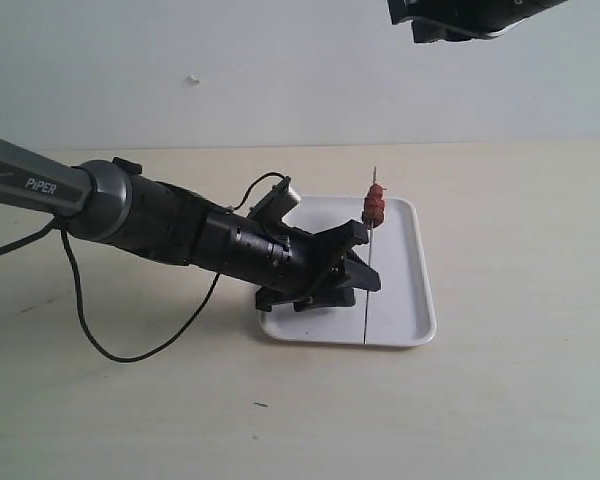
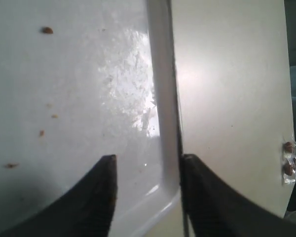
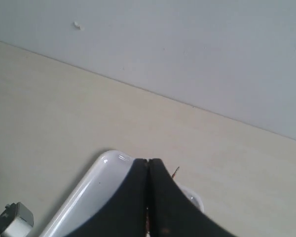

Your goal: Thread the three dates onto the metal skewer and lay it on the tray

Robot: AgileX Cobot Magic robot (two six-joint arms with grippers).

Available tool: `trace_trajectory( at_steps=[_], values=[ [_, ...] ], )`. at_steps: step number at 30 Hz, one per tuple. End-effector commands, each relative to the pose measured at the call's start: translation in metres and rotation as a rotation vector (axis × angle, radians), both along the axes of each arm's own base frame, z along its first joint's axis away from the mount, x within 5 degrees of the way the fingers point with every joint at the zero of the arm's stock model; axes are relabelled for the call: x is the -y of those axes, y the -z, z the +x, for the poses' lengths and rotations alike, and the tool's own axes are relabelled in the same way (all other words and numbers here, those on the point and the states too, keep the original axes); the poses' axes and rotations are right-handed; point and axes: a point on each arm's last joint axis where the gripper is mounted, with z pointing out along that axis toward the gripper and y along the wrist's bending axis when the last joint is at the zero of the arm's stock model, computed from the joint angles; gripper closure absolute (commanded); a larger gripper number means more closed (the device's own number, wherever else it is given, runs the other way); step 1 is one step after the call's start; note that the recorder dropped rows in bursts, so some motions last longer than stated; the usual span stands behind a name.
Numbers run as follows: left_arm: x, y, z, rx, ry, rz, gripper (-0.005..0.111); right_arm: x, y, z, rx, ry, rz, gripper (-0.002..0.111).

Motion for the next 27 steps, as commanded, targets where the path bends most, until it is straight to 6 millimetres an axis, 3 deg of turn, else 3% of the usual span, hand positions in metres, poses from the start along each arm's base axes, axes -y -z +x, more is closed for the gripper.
trace_trajectory(
  at_steps=[1, 17, 23, 27],
  values=[
    [0.001, -0.003, 0.000, 0.004, 0.012, -0.012, 0.044, -0.001, 0.000, -0.006, 0.003, -0.006, -0.009, 0.108],
    [-0.005, -0.003, 0.006, 0.015, -0.010, 0.000, 0.042, 0.003, 0.038, -0.013, -0.052, 0.013, -0.040, 0.108],
    [-0.005, -0.003, 0.006, 0.018, -0.008, 0.000, 0.042, 0.005, 0.069, -0.018, -0.100, 0.055, -0.021, 0.108],
    [-0.005, -0.003, 0.006, 0.024, -0.003, 0.001, 0.042, -0.006, 0.100, -0.015, -0.188, 0.020, -0.021, 0.108]
  ],
)
